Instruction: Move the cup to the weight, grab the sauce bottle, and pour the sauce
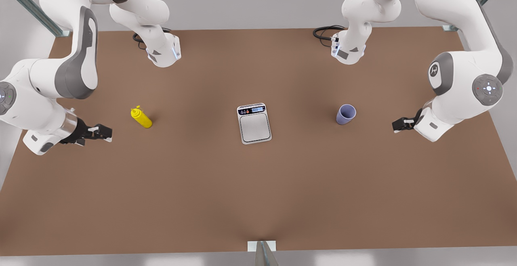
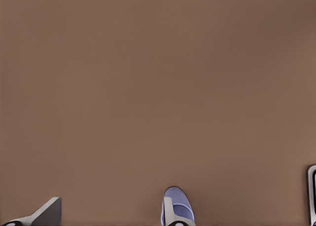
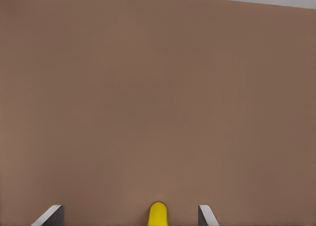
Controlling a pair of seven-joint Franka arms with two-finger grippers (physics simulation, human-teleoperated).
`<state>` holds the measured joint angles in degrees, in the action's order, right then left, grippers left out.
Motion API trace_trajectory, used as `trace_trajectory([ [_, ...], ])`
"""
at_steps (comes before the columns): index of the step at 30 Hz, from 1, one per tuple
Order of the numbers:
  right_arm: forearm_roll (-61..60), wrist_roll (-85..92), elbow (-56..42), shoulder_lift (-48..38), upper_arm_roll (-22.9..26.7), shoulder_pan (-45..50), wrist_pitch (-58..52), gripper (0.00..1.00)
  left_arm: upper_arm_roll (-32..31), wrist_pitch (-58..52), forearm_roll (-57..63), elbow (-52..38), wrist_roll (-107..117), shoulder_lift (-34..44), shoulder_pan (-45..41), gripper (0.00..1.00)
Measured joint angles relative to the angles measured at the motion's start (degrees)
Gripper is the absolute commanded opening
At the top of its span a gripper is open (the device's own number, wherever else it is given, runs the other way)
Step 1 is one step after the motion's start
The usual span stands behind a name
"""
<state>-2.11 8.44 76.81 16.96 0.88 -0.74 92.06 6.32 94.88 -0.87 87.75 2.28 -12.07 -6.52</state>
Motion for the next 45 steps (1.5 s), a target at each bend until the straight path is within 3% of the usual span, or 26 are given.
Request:
trace_trajectory([
  [3, 0.0, 0.0, 0.1, 0.0, 0.0, -0.3, 0.1, 1.0, -0.1, 1.0, -0.1, 3.9, 0.2, 0.4, -0.2, 1.0],
  [6, 0.0, 0.0, 0.2, 0.2, 0.0, -0.5, 0.1, 1.0, -0.1, 11.1, -0.1, 18.6, 0.2, 6.2, -1.5, 1.0],
  [10, 0.0, 0.1, 0.5, 0.4, 0.0, -0.5, 0.1, 1.0, -0.1, 12.9, 0.0, 20.8, 1.2, 5.8, -3.5, 1.0],
  [21, 1.5, 2.4, 3.2, 0.4, 0.0, -0.4, 1.0, 1.0, 0.1, 29.1, -0.1, 44.0, 1.5, 11.9, -4.1, 0.98],
  [23, 1.5, 6.3, 7.7, -1.7, 0.0, -0.9, 4.0, 1.0, 0.0, 30.2, 0.0, 45.4, 1.6, 12.0, -3.9, 0.97],
  [25, 1.5, 12.7, 9.0, -1.7, 0.0, -2.0, 4.3, 1.0, 0.3, 36.0, -0.1, 50.2, 1.6, 12.6, -3.9, 0.97],
  [30, 0.2, 42.2, 19.8, -3.3, -0.1, -8.0, 10.4, 1.0, 0.1, 36.4, -0.1, 50.9, 1.6, 12.7, -3.5, 0.97],
  [39, -17.0, 90.3, 38.5, -2.0, 0.0, -20.9, 23.9, 1.0, 0.1, 40.5, -0.1, 55.4, 1.6, 12.5, -7.9, 0.95],
  [45, -29.5, 113.1, 41.2, 5.4, 0.0, -25.8, 18.8, 1.0, 0.1, 44.9, -0.1, 58.3, 1.6, 10.8, -11.3, 0.85],
])
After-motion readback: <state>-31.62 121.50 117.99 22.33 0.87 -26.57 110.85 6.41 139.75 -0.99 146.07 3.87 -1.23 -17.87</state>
